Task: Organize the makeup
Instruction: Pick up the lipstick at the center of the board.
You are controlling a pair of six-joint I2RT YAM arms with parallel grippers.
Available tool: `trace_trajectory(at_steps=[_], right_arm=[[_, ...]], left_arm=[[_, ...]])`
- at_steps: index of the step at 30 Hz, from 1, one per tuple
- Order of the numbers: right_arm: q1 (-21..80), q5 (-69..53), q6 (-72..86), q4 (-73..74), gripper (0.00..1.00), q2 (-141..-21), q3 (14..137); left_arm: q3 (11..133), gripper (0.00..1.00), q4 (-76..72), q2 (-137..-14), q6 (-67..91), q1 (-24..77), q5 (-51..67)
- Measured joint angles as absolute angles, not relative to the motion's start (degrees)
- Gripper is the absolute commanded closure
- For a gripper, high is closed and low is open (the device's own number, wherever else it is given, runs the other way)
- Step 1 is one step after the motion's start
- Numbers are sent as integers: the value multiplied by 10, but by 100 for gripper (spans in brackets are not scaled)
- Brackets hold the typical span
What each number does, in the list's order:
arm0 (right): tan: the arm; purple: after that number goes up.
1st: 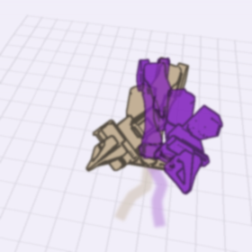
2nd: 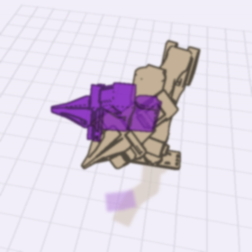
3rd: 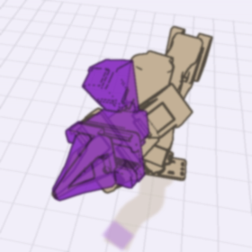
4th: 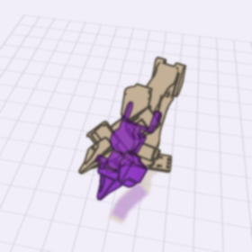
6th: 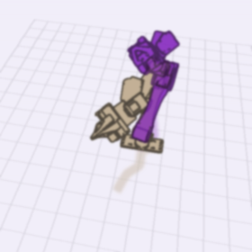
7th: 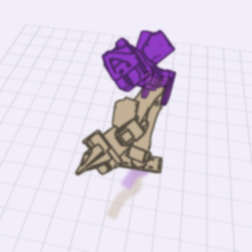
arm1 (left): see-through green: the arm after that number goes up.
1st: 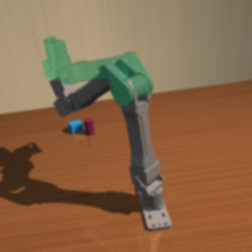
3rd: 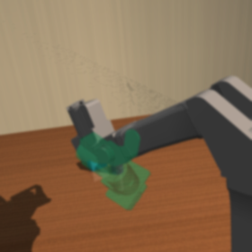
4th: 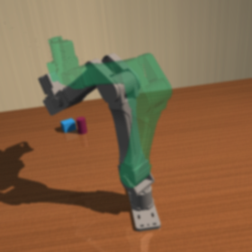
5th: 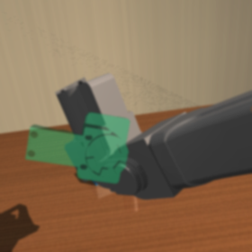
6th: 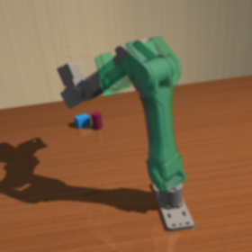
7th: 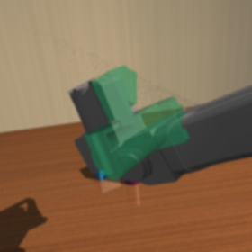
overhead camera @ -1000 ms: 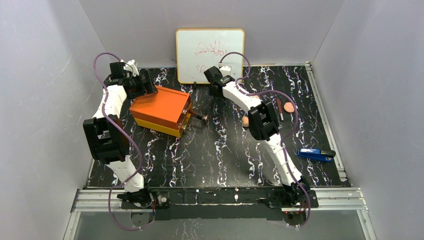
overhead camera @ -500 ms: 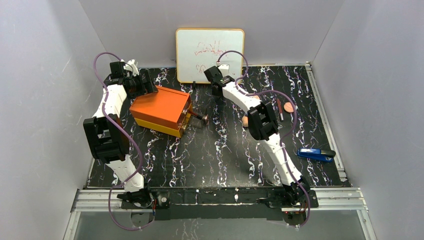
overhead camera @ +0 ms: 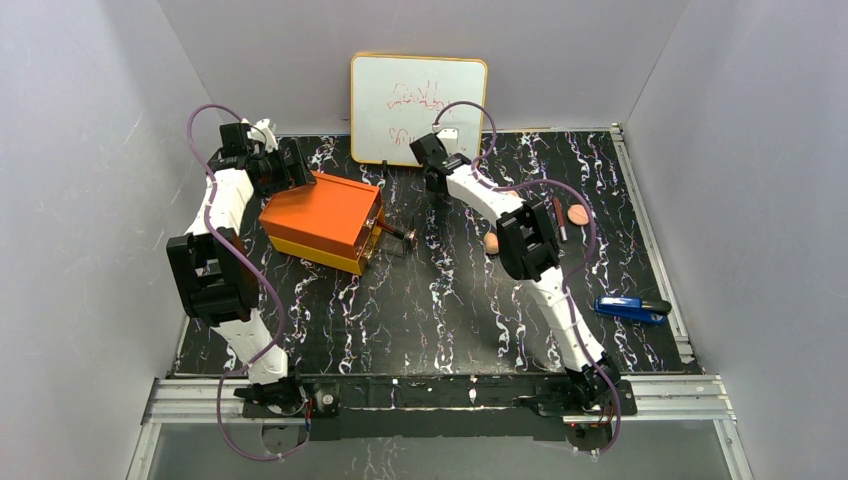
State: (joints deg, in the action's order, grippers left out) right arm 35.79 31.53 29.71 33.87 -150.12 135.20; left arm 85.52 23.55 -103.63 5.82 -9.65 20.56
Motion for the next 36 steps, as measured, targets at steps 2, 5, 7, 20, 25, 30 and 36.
trace_trajectory(at_steps=[2, 5, 7, 20, 25, 30, 36], right_arm=[[358, 315, 298, 322, 99, -1487, 1324], [358, 314, 300, 313, 99, -1470, 1294], [358, 314, 303, 310, 99, -1460, 1277], [365, 313, 338, 313, 99, -1346, 1096], [383, 314, 352, 319, 99, -1296, 1018], [407, 291, 350, 333, 99, -1248, 956], [417, 257, 300, 369, 99, -1203, 932]], left_arm=[[855, 5, 236, -1036, 58, -96, 206], [854, 5, 235, -1035, 58, -96, 206], [851, 5, 233, -1034, 58, -96, 206], [834, 5, 217, -1022, 61, -96, 204], [828, 5, 212, -1019, 62, -96, 203], [824, 5, 208, -1016, 63, -96, 203], [820, 5, 204, -1013, 63, -96, 202]])
